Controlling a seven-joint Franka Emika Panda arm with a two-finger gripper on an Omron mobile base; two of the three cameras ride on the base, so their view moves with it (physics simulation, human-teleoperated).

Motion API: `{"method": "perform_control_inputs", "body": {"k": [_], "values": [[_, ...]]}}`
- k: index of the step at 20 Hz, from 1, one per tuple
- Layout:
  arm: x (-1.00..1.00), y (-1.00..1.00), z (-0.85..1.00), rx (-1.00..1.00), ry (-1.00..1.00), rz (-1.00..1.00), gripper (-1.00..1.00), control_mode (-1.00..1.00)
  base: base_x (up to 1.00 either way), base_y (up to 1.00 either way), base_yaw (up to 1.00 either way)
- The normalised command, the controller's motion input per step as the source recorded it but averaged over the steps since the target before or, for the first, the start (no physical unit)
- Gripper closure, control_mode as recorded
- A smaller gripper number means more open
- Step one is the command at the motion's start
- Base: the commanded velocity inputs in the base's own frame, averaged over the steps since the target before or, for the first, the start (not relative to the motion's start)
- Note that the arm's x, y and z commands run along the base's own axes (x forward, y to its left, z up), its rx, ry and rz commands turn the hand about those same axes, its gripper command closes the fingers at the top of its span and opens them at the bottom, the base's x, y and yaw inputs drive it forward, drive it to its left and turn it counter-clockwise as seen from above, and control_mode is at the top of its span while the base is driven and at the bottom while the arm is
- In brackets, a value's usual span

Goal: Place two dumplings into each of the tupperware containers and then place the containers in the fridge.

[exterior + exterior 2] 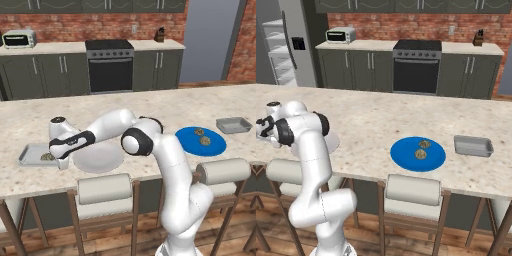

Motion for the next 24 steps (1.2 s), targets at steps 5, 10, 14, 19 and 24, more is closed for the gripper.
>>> {"method": "perform_control_inputs", "body": {"k": [5,10,14,19,24], "values": [[-0.19,-0.04,-0.28,-0.01,0.0,-0.3,1.0,-1.0,0.0,0.0,0.0],[-0.22,0.0,0.31,-0.01,-0.02,-0.35,1.0,-1.0,0.0,0.0,0.0],[-0.24,0.0,0.59,0.0,-0.24,-0.31,1.0,-1.0,0.0,0.0,0.0],[-0.5,-0.27,0.78,0.0,-0.17,-0.35,1.0,-1.0,0.0,0.0,0.0],[-0.79,-0.8,0.8,-0.03,0.0,-0.42,1.0,-1.0,0.0,0.0,0.0]]}}
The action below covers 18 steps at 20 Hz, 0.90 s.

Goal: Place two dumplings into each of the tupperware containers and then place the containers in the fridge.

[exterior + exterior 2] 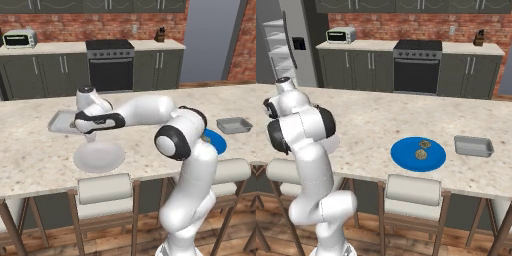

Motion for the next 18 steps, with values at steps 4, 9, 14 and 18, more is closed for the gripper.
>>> {"method": "perform_control_inputs", "body": {"k": [4,9,14,18], "values": [[-0.95,-0.72,0.58,-0.08,-0.07,-0.38,1.0,-1.0,0.0,0.0,0.0],[-1.0,-0.62,0.07,0.02,-0.2,-0.3,1.0,-1.0,0.0,0.0,0.0],[-1.0,-0.94,0.0,0.2,-0.06,-0.18,1.0,-1.0,0.0,0.0,0.0],[-0.14,-0.1,0.0,0.18,-0.07,-0.18,1.0,-1.0,0.0,0.0,0.0]]}}
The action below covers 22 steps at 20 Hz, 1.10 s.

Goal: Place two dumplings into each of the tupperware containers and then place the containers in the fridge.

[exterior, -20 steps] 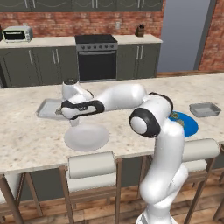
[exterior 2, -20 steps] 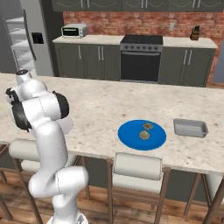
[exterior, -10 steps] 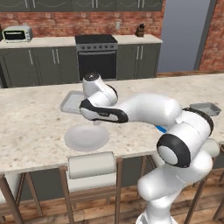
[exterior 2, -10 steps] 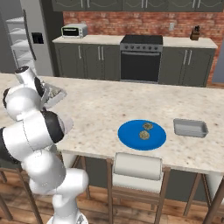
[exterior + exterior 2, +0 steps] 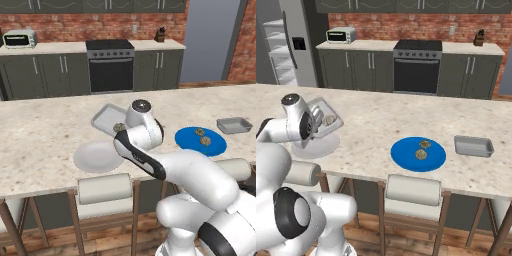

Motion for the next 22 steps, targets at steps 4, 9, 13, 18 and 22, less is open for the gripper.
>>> {"method": "perform_control_inputs", "body": {"k": [4,9,13,18,22], "values": [[0.47,0.0,0.0,0.04,0.01,-0.22,1.0,-1.0,0.0,0.0,0.0],[-0.27,-0.71,0.0,-0.03,0.19,-0.11,1.0,-1.0,0.0,0.0,0.0],[-0.86,-1.0,-0.07,0.26,0.01,-0.12,1.0,-1.0,0.0,0.0,0.0],[-0.28,-1.0,-0.26,0.0,0.09,-0.17,1.0,-1.0,0.0,0.0,0.0],[-0.02,-0.86,-0.16,-0.01,0.06,-0.4,1.0,-1.0,0.0,0.0,0.0]]}}
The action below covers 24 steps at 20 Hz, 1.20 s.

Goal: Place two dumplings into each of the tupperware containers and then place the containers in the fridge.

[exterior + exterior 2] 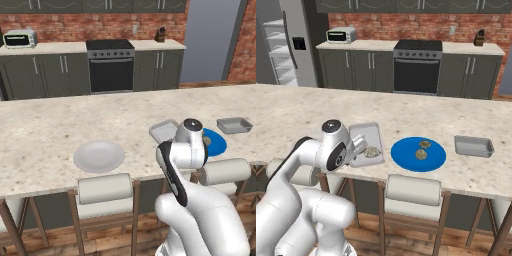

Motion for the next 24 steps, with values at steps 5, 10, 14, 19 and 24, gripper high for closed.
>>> {"method": "perform_control_inputs", "body": {"k": [5,10,14,19,24], "values": [[-0.07,-0.05,0.0,0.03,0.01,0.0,1.0,-1.0,0.0,0.0,0.0],[-0.03,0.0,0.0,0.0,0.0,0.11,1.0,-1.0,0.0,0.0,0.0],[-0.06,0.0,0.02,0.0,0.0,0.12,1.0,-1.0,0.0,0.0,0.0],[-0.55,0.0,0.4,-0.13,-0.01,0.11,1.0,-1.0,0.0,0.0,0.0],[-0.13,0.0,0.07,-0.06,0.0,0.02,1.0,1.0,-0.37,0.0,0.05]]}}
